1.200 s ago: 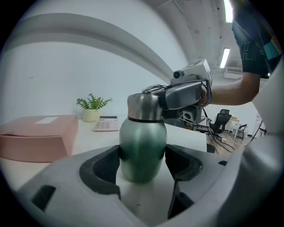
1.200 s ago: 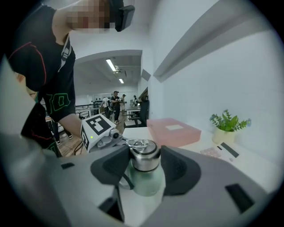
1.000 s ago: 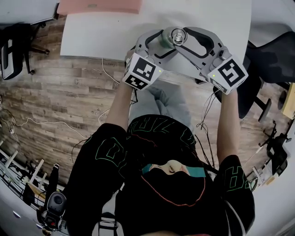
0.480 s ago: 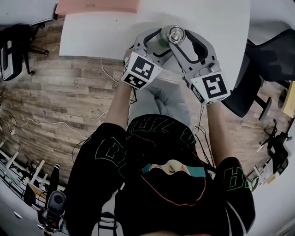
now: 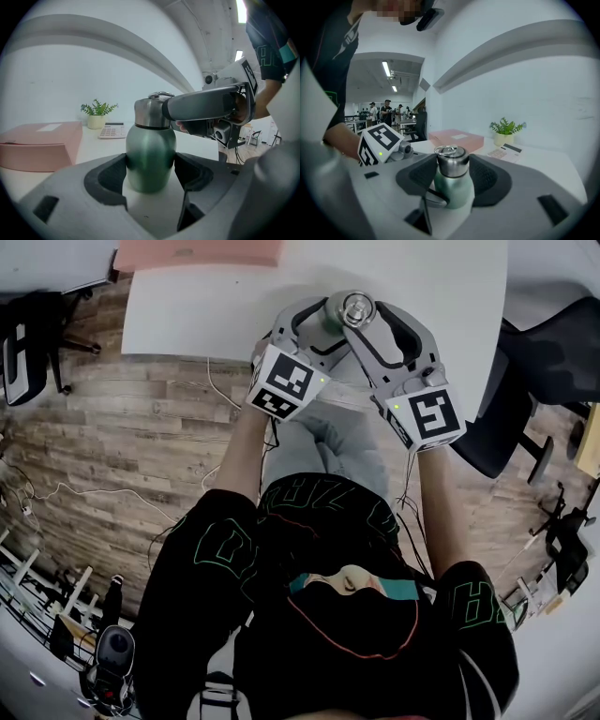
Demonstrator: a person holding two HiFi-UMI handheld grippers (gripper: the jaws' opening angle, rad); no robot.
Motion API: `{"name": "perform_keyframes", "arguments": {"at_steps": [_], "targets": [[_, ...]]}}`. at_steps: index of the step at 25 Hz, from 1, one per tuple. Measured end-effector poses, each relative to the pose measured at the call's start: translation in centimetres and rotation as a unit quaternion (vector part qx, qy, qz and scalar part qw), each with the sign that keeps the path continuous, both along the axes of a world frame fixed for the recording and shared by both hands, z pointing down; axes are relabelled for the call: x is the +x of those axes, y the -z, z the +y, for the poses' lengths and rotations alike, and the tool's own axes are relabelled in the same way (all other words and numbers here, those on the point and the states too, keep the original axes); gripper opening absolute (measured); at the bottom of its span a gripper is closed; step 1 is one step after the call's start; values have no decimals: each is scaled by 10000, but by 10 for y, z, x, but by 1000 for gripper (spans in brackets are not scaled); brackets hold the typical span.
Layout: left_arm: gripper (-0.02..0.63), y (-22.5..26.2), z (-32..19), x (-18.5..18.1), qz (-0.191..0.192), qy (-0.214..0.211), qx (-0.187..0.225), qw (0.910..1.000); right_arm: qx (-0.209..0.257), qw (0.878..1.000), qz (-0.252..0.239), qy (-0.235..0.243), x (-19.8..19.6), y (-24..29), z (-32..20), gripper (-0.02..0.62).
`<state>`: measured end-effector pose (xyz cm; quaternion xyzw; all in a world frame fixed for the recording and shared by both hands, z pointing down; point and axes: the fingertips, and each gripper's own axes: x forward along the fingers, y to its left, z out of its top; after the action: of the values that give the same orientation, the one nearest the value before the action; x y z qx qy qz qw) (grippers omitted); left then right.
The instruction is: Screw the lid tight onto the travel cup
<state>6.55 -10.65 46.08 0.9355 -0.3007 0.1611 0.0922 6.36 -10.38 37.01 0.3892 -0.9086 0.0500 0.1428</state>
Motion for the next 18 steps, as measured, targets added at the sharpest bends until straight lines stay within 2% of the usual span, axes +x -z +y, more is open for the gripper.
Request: {"name": "perform_keyframes", "arguments": {"at_steps": [7, 13, 14, 17, 18], "targets": [[331, 1, 1, 1, -5, 12, 28, 10000, -181, 9990, 197, 366, 1, -1, 11, 227], [337, 0, 0, 1, -52, 50, -7, 10000, -464, 9970, -479, 381, 10, 11, 9, 208], [337, 0, 0, 1, -91, 33, -33, 9999, -483, 9964, -581, 380, 12, 15, 8, 196], [337, -1, 2, 2, -372, -41, -79, 9993, -495, 9930, -1028, 295, 21, 30, 4, 57], [337, -1, 3, 2, -508, -79, -89, 9986, -486, 9923, -1114, 250, 24, 35, 2, 40]]}}
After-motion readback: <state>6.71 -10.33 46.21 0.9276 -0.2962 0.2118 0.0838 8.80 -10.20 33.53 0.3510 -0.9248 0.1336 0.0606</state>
